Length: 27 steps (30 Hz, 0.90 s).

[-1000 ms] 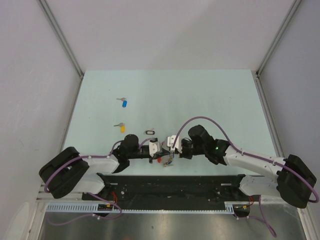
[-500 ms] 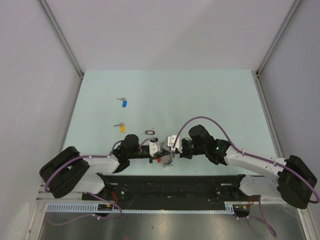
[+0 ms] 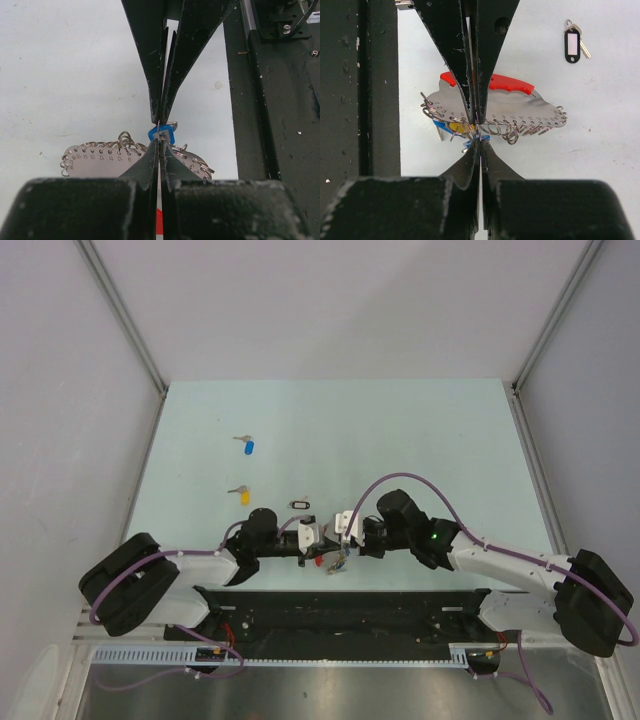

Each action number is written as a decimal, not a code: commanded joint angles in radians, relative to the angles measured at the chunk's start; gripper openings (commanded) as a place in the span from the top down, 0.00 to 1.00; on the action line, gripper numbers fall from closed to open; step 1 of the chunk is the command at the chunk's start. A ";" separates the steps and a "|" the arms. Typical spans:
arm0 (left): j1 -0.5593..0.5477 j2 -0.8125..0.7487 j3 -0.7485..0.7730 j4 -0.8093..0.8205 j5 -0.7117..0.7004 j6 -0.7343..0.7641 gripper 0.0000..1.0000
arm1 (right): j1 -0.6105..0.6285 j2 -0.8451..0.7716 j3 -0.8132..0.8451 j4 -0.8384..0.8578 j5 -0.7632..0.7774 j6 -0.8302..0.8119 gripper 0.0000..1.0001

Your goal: Put the keys on the keyring

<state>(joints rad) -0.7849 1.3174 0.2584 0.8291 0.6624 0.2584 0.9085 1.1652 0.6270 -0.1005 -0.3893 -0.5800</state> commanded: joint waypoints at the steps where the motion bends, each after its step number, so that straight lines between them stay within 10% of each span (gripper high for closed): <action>1: 0.007 0.005 0.031 0.067 0.026 -0.022 1.00 | 0.000 0.001 0.037 0.016 -0.019 -0.015 1.00; 27: 0.012 0.003 0.030 0.076 0.039 -0.028 1.00 | -0.002 0.011 0.036 0.015 -0.036 -0.018 1.00</action>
<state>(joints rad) -0.7818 1.3224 0.2584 0.8333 0.6662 0.2501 0.9077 1.1687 0.6270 -0.1005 -0.4053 -0.5808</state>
